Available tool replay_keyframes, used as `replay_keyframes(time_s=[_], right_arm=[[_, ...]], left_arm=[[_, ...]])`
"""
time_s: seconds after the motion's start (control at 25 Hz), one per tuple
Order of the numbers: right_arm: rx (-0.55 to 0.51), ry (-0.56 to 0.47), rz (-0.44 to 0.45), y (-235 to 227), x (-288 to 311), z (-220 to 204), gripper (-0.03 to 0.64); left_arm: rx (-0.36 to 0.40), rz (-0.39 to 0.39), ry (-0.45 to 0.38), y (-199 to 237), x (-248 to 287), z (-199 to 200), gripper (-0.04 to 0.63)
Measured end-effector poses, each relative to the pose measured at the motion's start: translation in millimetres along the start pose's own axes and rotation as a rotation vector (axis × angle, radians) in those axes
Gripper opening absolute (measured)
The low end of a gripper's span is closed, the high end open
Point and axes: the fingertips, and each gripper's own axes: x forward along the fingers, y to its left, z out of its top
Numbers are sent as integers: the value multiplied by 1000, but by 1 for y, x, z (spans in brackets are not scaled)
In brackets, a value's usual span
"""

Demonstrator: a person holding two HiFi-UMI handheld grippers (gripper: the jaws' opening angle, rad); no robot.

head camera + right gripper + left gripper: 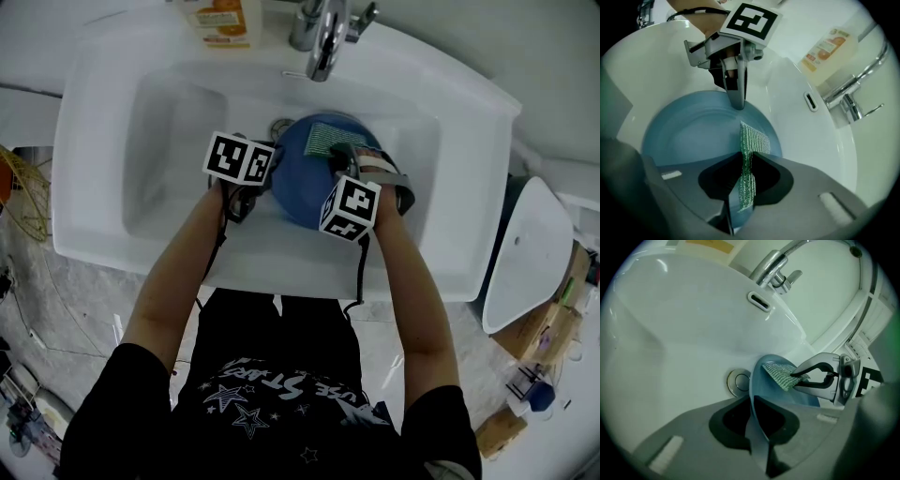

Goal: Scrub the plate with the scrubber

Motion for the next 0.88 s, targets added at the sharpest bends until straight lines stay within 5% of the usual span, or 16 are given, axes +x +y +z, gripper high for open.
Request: replay_keyframes(time_s=[0.4, 0.88], right_arm=[[197, 125, 77, 18, -9, -26, 95], [387, 212, 294, 69, -27, -27, 98]], left_arm=[[-19, -4, -2, -4, 2, -3, 34], [5, 1, 13, -4, 2, -4, 38]])
